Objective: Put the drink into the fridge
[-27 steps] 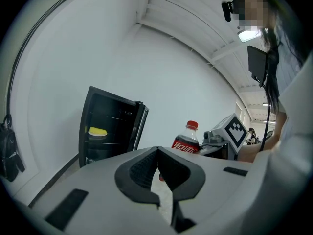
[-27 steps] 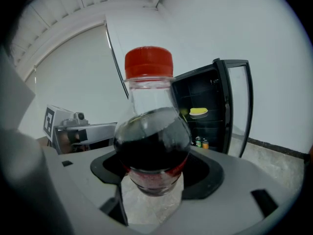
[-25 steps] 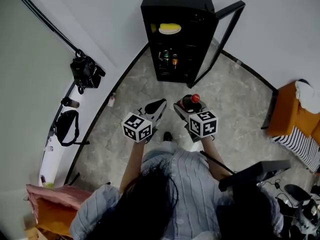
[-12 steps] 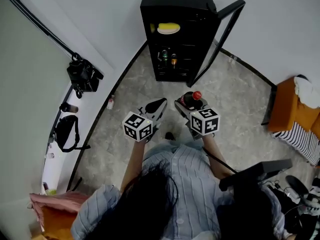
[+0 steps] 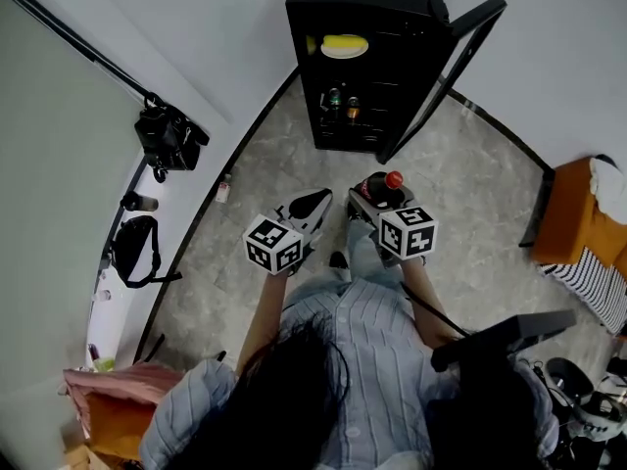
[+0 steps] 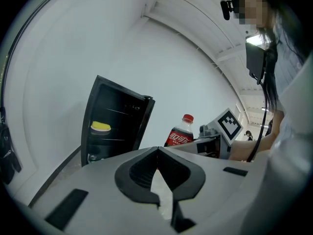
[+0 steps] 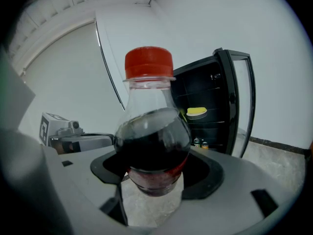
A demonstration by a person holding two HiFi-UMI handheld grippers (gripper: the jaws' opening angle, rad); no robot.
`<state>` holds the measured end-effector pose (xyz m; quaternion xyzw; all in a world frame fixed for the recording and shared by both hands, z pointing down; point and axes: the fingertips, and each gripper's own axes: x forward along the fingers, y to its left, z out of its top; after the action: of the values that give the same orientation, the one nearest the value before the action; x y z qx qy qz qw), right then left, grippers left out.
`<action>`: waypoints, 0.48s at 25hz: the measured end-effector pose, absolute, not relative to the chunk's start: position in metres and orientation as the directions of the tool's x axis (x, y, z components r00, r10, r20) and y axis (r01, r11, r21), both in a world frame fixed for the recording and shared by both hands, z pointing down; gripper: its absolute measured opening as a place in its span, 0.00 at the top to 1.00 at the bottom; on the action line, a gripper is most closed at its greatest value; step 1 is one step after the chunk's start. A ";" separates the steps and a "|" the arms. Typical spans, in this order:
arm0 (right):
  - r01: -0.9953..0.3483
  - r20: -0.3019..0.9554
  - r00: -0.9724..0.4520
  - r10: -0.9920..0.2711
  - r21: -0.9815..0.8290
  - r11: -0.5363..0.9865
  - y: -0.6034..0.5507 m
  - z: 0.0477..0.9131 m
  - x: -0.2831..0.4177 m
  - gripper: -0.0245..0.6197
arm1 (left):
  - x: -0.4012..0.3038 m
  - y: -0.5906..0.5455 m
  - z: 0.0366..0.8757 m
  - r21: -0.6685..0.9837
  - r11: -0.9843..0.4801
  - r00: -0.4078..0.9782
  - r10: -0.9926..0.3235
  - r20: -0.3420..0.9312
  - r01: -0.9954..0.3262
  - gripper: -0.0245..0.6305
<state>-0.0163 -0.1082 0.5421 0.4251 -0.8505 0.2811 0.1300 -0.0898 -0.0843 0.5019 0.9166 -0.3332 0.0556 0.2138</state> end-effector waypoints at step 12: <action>-0.793 0.490 -0.609 -0.624 -0.380 0.476 -0.207 0.557 -0.015 0.49 | -0.076 -0.168 0.511 0.372 -0.690 0.783 -0.562 0.266 -0.621 0.95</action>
<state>-0.0153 -0.2073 0.5572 0.4182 -0.8470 0.2950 0.1436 -0.0760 -0.1676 0.5107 0.9168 -0.3225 0.0658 0.2261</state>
